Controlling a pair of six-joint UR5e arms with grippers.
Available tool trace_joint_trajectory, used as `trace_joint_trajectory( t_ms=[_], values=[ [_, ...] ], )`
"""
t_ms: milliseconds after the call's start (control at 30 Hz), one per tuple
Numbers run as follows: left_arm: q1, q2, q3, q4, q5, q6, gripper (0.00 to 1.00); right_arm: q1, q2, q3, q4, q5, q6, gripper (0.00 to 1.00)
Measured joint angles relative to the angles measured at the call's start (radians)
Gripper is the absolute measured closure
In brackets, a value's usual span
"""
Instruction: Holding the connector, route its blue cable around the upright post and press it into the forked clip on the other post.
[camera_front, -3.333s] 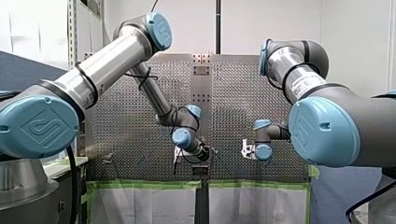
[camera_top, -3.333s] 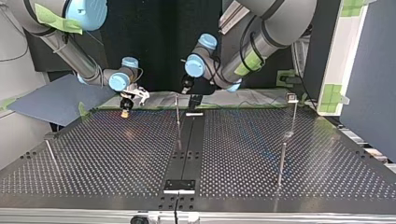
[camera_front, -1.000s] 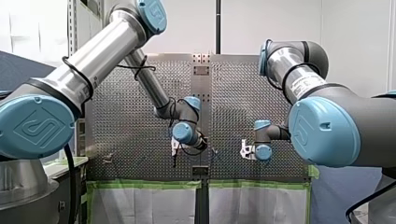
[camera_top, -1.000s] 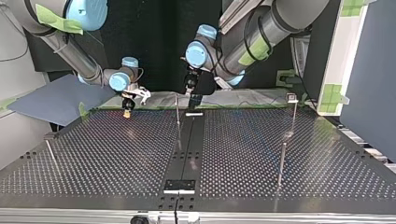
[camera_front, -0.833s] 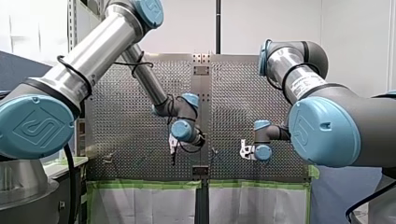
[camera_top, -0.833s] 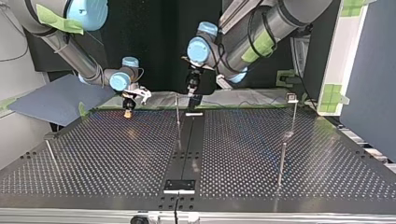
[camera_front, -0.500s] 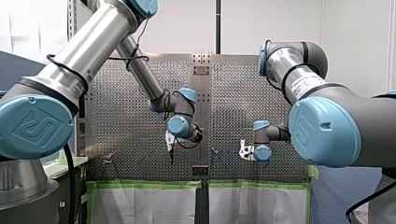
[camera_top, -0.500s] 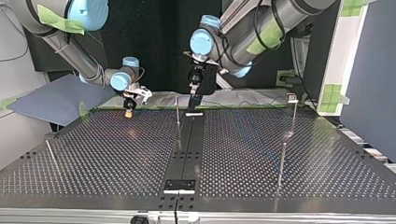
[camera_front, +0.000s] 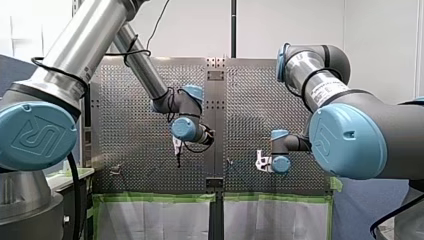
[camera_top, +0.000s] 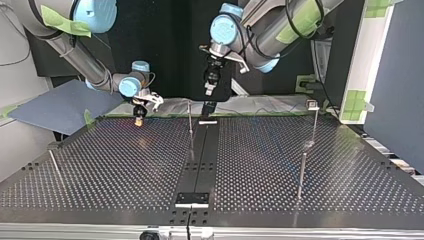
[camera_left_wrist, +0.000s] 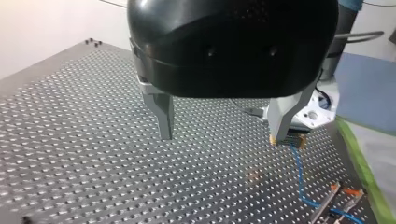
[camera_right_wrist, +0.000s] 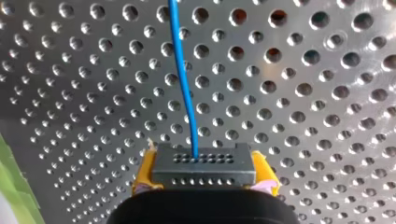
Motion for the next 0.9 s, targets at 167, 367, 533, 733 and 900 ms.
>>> trace_joint_trajectory(
  t_ms=[167, 367, 533, 733, 900],
  values=[
    [0.002, 0.047, -0.047, 0.019, 0.013, -0.045, 0.00, 0.001, 0.000, 0.000, 0.003, -0.003, 0.000, 1.00],
    [0.000, 0.102, -0.102, 0.025, 0.016, -0.085, 0.00, 0.002, 0.001, 0.000, 0.006, -0.004, 0.000, 1.00],
    [0.000, 0.147, -0.147, 0.037, 0.015, -0.056, 0.00, 0.002, 0.002, -0.001, 0.007, -0.004, 0.000, 1.00],
    [0.003, 0.202, -0.203, 0.053, 0.017, -0.036, 0.00, 0.004, 0.002, -0.001, 0.003, -0.004, 0.000, 1.00],
    [0.002, 0.244, -0.244, 0.056, 0.017, -0.068, 0.00, 0.006, 0.003, -0.001, 0.002, -0.004, 0.000, 1.00]
  ],
)
